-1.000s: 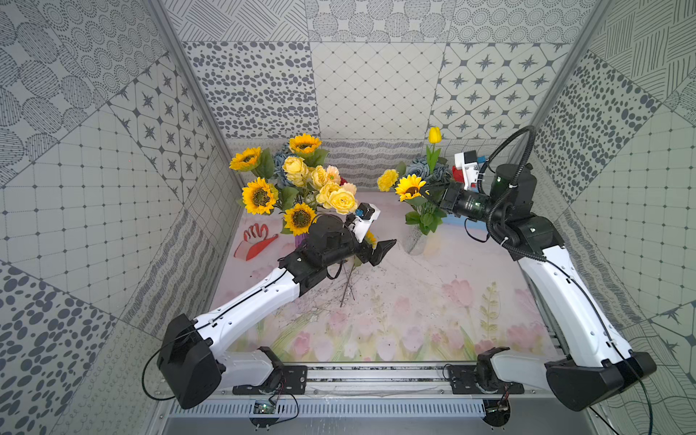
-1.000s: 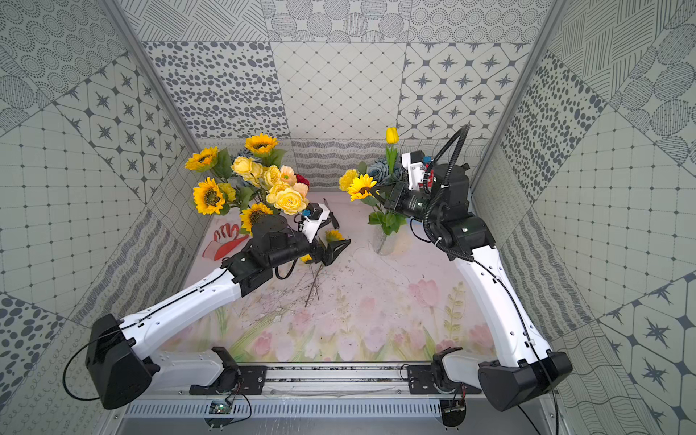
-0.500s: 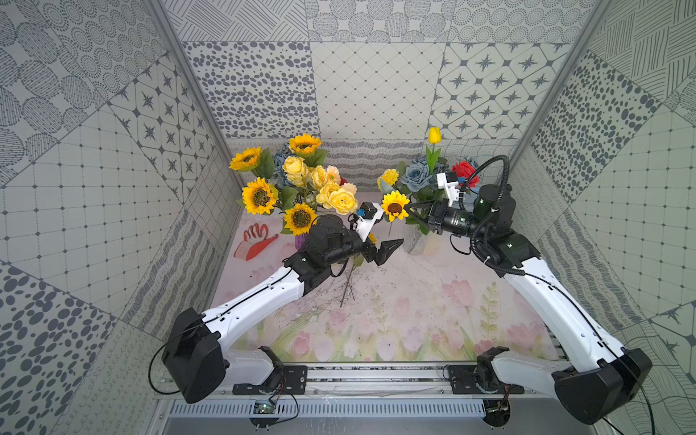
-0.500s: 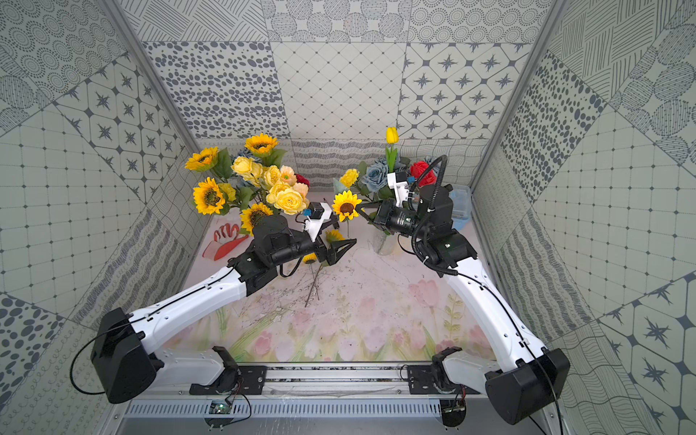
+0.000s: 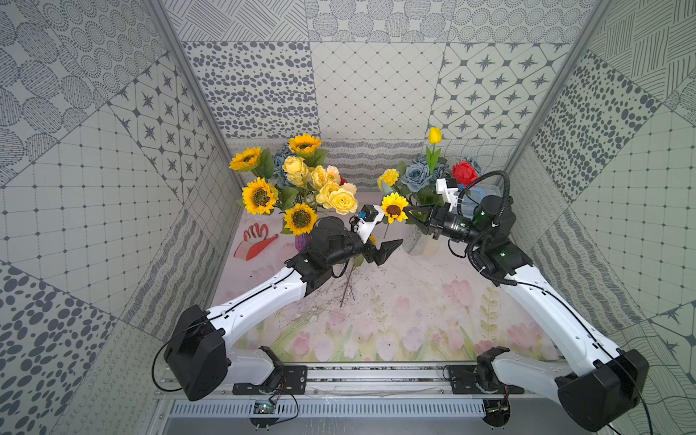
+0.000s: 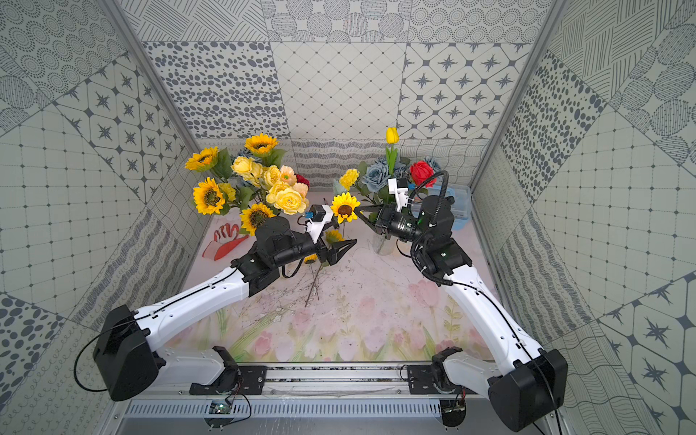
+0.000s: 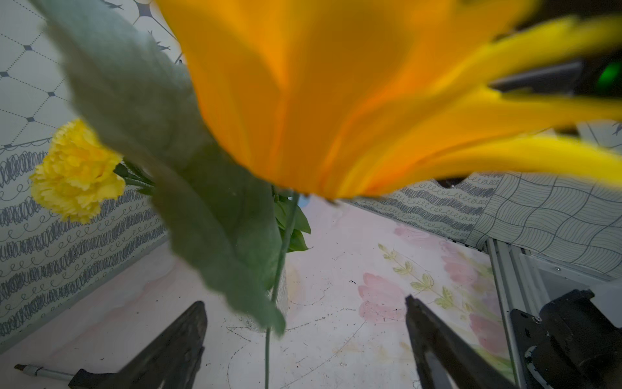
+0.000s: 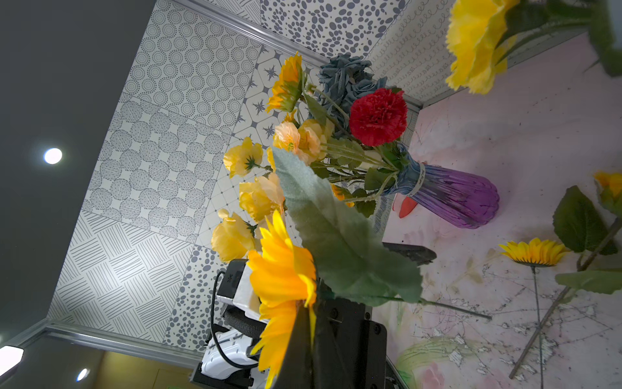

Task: Pick out yellow flowers from the vase
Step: Pick up the flower from the vase.

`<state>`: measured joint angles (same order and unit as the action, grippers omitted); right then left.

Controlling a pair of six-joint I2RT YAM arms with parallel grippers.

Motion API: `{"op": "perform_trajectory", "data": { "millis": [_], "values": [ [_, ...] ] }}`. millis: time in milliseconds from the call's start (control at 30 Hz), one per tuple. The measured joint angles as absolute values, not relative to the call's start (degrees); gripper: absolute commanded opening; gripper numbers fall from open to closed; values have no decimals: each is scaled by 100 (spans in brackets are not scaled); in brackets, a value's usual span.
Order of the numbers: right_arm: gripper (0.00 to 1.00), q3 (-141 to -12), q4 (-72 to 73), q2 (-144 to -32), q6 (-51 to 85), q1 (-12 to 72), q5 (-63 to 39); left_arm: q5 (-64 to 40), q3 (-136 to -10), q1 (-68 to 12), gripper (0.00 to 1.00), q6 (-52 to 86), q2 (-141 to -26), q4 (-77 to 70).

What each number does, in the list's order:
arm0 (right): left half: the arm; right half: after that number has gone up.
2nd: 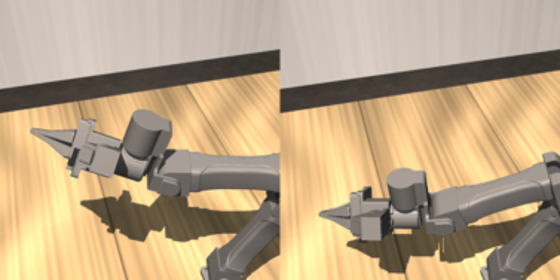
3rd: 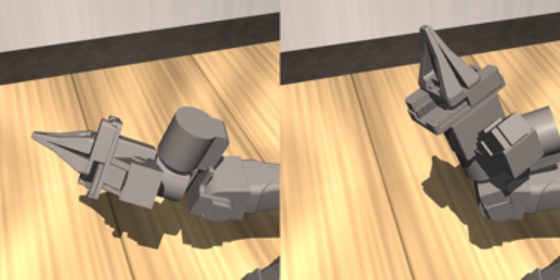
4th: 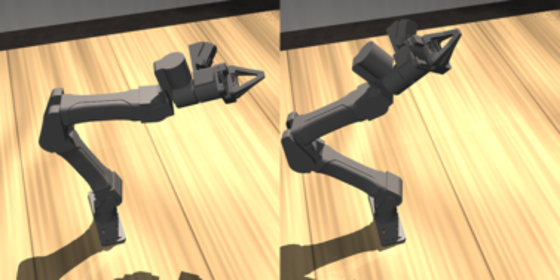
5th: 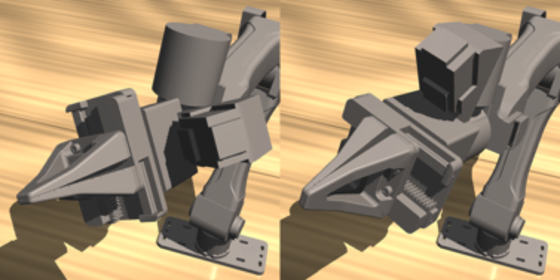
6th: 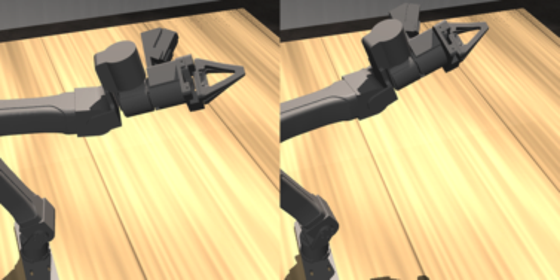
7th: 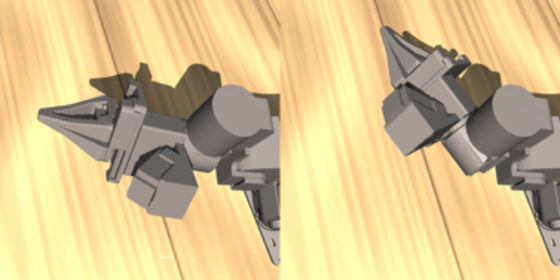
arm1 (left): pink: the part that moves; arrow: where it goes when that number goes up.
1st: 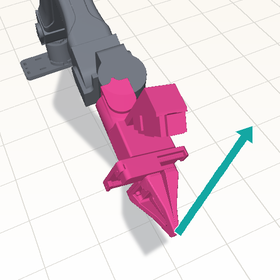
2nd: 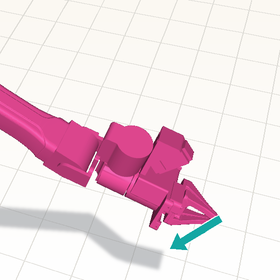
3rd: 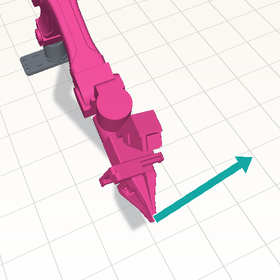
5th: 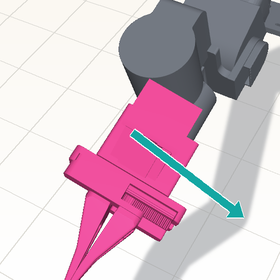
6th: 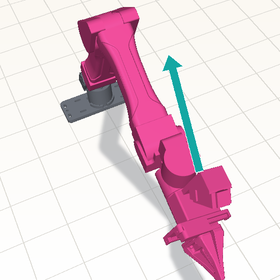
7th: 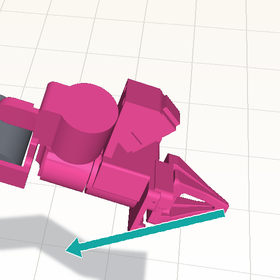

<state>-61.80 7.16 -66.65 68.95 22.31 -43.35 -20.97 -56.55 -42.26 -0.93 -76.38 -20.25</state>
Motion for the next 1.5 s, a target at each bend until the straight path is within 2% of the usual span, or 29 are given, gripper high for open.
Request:
{"op": "perform_trajectory", "data": {
  "millis": [67, 100, 167, 200, 233, 333, 433, 467, 500, 533, 800, 1100, 1267, 1367, 1500],
  "values": [
    [0, -6121, 836, -6659, 7024, 2235, -4348, -2104, -5653, -4226, 57, -93, -7675, -2043],
    [0, -6095, 886, -6643, 7072, 2239, -4348, -2102, -5651, -4226, 48, -115, -7688, -2047],
    [0, -6073, 972, -6598, 7164, 2244, -4351, -2115, -5647, -4226, 27, -108, -7701, -2049],
    [0, -6069, 1024, -6576, 7194, 2244, -4353, -2119, -5645, -4226, 11, -130, -7706, -2053],
    [0, -6069, 1090, -6552, 7231, 2244, -4353, -2119, -5645, -4226, 3, -143, -7708, -2060],
    [0, -6049, 1284, -6514, 7349, 2244, -4353, -2126, -5631, -4228, 1, -165, -7710, -2091],
    [0, -5931, 1673, -6519, 7607, 2244, -4375, -2150, -5596, -4230, 0, -165, -7708, -2154],
    [0, -5885, 1778, -6521, 7682, 2244, -4386, -2165, -5592, -4230, 21, -163, -7708, -2171],
    [0, -5846, 1857, -6521, 7760, 2244, -4392, -2187, -5590, -4230, 56, -178, -7706, -2193],
    [0, -5813, 1916, -6523, 7806, 2244, -4394, -2217, -5586, -4230, 71, -156, -7701, -2215],
    [0, -5723, 2252, -6523, 8007, 2244, -4388, -2368, -5411, -4233, 84, -10, -7500, -2303],
    [0, -5083, 3057, -6523, 8569, 2394, -4217, -2213, -5015, -4233, 91, 130, -7363, -2488],
    [0, -4683, 3310, -6479, 8825, 2519, -4056, -2036, -4982, -4237, 88, 145, -7400, -2700],
    [0, -4464, 3629, -6449, 9056, 2593, -3913, -1988, -4987, -4237, 72, 163, -7485, -2827],
    [0, -4257, 4047, -6396, 9341, 2648, -3752, -1953, -4995, -4237, 40, 174, -7627, -2985]
  ]
}}
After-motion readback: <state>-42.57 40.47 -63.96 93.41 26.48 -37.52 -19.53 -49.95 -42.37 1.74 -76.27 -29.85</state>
